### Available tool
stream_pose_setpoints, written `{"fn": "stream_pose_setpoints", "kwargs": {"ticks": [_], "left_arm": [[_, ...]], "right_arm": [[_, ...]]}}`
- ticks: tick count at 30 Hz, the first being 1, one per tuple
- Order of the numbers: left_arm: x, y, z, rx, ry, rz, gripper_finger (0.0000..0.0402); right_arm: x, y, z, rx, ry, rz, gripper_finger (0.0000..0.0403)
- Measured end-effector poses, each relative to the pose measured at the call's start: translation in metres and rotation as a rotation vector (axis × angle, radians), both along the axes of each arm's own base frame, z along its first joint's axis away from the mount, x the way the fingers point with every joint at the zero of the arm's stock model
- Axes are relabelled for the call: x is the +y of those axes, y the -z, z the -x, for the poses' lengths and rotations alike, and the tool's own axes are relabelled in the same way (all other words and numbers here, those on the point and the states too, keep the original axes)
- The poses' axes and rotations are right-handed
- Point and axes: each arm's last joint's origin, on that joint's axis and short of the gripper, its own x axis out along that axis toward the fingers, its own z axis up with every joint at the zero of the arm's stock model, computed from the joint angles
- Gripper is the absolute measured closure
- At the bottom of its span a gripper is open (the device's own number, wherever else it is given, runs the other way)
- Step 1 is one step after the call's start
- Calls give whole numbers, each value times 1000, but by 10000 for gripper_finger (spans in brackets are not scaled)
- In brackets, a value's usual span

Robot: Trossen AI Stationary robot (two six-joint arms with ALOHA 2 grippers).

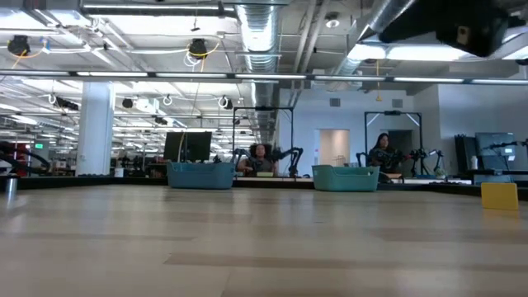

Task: Sort & place blocks by color
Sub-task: Put the left yellow block into the orange bin

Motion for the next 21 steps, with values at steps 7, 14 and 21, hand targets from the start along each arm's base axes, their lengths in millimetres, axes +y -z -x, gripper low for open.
{"fn": "stream_pose_setpoints", "kwargs": {"ticks": [7,14,21], "left_arm": [[64,-15,-36,33,194,-165,296],[157,-28,-63,-11,330,-192,299],[235,-48,-66,-223,611,-26,296]], "right_arm": [[-37,-56,25,-150,78,142,192],[-103,-95,52,-127,190,283,213],[-144,-115,74,-75,108,330,227]]}}
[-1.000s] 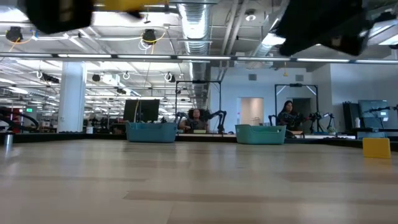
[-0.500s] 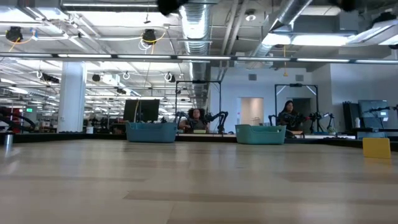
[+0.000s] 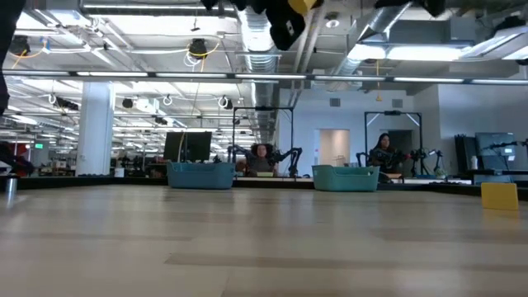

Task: Sort & place blocks by color
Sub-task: Put the left yellow block into the orange bin

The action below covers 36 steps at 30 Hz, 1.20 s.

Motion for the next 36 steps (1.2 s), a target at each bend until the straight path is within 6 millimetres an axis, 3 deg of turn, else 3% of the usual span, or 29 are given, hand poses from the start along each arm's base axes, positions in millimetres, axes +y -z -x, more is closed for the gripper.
{"fn": "stream_pose_setpoints", "kwargs": {"ticks": [5,9,16,19,21,23,26,29,33,36], "left_arm": [[38,-2,4,-40,65,131,295],[53,-5,4,-91,11,94,294],[65,-19,-8,-260,-379,-158,292],[63,-24,-10,-336,-355,-208,292],[63,-26,-10,-359,-350,-211,292],[63,-27,-10,-363,-380,-211,292],[65,-28,-11,-352,-473,-219,290],[67,-32,-12,-387,-531,-238,284],[67,-44,-13,-510,-576,-252,280],[67,-52,-13,-593,-584,-248,280]], "right_arm": [[1,-11,-6,4,-171,282,233],[-2,-8,-22,77,-237,529,230],[-29,-20,-38,-32,-41,512,206],[-37,-54,-23,-195,-37,434,199],[-41,-83,-3,-299,-53,426,197],[-45,-96,20,-307,-63,447,198],[-53,-98,45,-275,-34,419,202],[-60,-85,58,-230,8,335,206],[-63,-67,53,-272,59,276,207],[-64,-68,42,-434,67,272,200]]}}
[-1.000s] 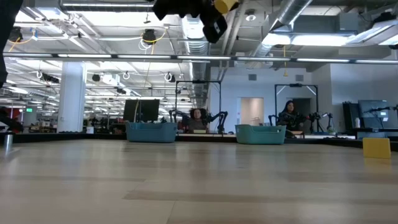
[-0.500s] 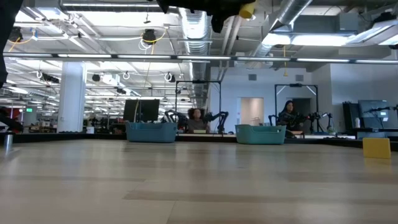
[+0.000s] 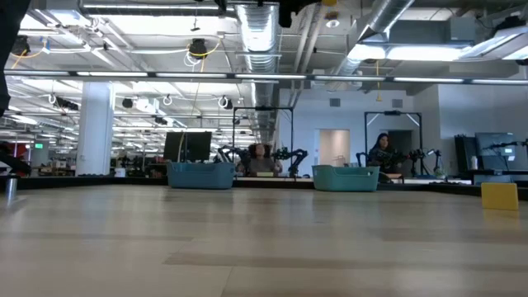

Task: Sort & place blocks by color
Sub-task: Put the left yellow block into the orange bin

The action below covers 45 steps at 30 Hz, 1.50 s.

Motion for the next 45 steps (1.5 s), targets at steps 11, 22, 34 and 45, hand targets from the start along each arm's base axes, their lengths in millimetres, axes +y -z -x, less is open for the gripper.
{"fn": "stream_pose_setpoints", "kwargs": {"ticks": [11,22,34,45], "left_arm": [[-6,-11,1,-105,161,-25,281],[-7,-3,0,-30,163,2,282],[-18,-1,-2,-16,189,-21,282],[-17,4,-3,32,167,-8,282]], "right_arm": [[2,-3,-36,-30,-99,310,176],[0,12,-62,85,-109,375,154],[0,18,-66,122,-125,342,227],[0,23,-65,163,-136,304,292]]}}
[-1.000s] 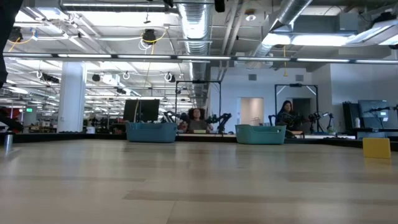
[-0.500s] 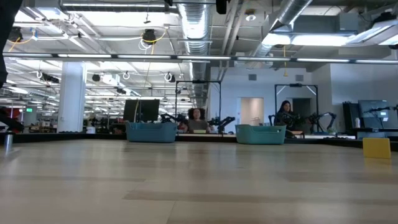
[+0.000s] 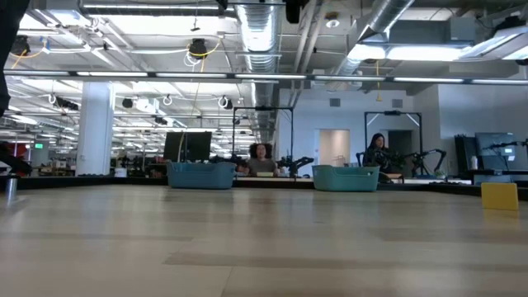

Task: Sort & place blocks by color
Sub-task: Put the left yellow block into the orange bin

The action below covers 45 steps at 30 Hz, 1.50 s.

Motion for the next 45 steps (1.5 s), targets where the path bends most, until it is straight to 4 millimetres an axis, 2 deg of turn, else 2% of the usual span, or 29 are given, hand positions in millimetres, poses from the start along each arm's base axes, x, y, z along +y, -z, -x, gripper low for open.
{"fn": "stream_pose_setpoints", "kwargs": {"ticks": [8,12,15,18,25,33,36,45], "left_arm": [[-2,7,0,72,-37,-62,283],[-2,12,0,129,-126,-68,287],[-2,14,0,140,-120,-69,287],[-3,15,0,151,-119,-82,286],[-2,17,0,180,-171,-5,269],[-1,19,0,191,-198,19,264],[1,22,1,240,-273,43,262],[8,36,9,391,-535,70,229]], "right_arm": [[-6,1,-2,-8,-9,-38,169],[-9,8,-11,26,-51,-42,150],[-14,15,-19,63,-29,-42,157],[-17,21,-26,93,-13,-47,180],[-20,23,-26,112,24,-44,284],[-26,23,-22,125,57,-50,284],[-26,23,-16,138,69,-49,284],[-30,36,21,346,135,-216,284]]}}
